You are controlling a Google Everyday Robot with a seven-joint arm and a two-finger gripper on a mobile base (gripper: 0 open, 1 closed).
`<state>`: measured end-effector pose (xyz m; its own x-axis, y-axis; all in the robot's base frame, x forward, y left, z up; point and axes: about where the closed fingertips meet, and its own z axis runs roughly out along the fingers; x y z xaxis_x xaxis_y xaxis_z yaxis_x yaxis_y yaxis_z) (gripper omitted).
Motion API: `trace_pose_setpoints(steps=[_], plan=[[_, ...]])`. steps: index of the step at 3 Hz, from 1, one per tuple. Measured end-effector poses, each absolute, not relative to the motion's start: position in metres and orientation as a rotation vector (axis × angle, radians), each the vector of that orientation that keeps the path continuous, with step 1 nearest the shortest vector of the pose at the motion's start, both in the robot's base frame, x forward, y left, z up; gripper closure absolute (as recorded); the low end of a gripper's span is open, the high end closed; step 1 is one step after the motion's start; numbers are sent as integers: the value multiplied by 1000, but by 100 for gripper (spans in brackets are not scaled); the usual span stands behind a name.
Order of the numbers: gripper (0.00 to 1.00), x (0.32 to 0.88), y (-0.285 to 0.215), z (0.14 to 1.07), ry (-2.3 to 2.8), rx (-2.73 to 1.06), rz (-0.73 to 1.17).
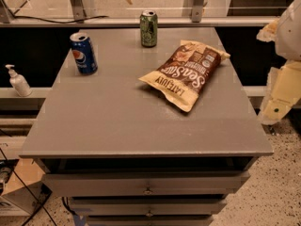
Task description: Pick pepsi can
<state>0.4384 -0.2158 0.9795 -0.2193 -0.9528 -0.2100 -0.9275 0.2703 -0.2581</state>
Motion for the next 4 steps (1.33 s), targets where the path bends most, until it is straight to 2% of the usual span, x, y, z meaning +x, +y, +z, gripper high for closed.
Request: trace_pose_setpoints(steps=[2, 4], plan=[[0, 445, -199, 981, 2141, -1751, -58], [0, 482, -123, 989, 1805, -1737, 246]])
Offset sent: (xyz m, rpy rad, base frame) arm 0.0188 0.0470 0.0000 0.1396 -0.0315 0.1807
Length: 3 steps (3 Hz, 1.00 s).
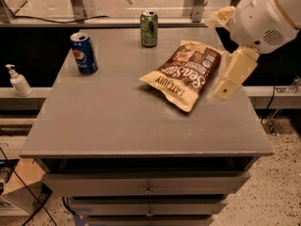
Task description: Pick pepsi can
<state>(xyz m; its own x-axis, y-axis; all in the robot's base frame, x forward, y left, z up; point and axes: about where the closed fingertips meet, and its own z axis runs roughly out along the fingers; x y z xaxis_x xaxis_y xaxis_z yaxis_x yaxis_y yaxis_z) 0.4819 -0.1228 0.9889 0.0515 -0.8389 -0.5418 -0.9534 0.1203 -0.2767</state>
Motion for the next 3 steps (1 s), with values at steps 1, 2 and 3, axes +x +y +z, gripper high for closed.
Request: trace_pose_setpoints(steps=[1, 2, 3], plan=[[0, 478, -103, 999, 1753, -1704, 336], [0, 482, -110, 984, 1752, -1620, 386], [0, 513, -110, 980, 1717, -1532, 396]])
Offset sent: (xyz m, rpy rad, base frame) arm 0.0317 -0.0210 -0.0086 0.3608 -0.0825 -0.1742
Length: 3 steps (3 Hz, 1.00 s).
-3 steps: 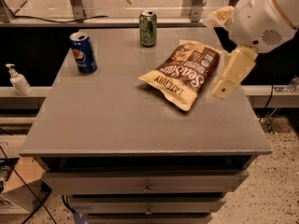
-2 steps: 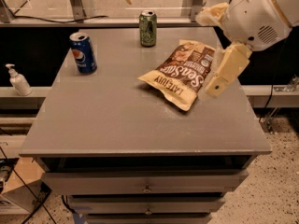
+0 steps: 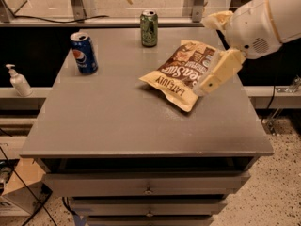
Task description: Pick pepsi can
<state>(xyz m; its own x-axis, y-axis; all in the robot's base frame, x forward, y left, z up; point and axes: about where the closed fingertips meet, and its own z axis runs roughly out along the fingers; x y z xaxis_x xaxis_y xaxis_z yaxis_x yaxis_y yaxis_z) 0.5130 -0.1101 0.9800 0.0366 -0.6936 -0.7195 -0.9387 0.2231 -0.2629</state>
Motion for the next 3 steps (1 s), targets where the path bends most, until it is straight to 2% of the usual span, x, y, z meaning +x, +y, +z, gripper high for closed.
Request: trace_pose_setpoints(steps=[3], plan=[[0, 611, -29, 973, 1536, -1610, 522]])
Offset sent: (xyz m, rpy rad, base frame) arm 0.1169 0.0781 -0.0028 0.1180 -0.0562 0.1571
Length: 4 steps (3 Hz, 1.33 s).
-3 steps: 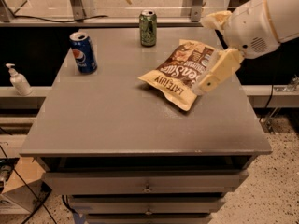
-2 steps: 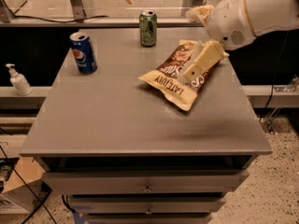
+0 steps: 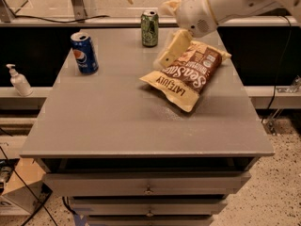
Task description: Pick pepsi can
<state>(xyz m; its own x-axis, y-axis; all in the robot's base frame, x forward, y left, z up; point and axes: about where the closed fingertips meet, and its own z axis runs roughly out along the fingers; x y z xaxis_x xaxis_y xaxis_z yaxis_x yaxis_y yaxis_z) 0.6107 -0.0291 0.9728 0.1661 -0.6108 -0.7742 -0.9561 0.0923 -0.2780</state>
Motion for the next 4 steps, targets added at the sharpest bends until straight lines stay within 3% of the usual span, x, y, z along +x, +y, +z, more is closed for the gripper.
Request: trace_pose_setpoints(steps=[1, 3, 4], plan=[[0, 624, 13, 966, 1489, -1675, 580], [0, 626, 27, 963, 1488, -1660, 605], [0, 636, 59, 955, 1433, -1639, 653]])
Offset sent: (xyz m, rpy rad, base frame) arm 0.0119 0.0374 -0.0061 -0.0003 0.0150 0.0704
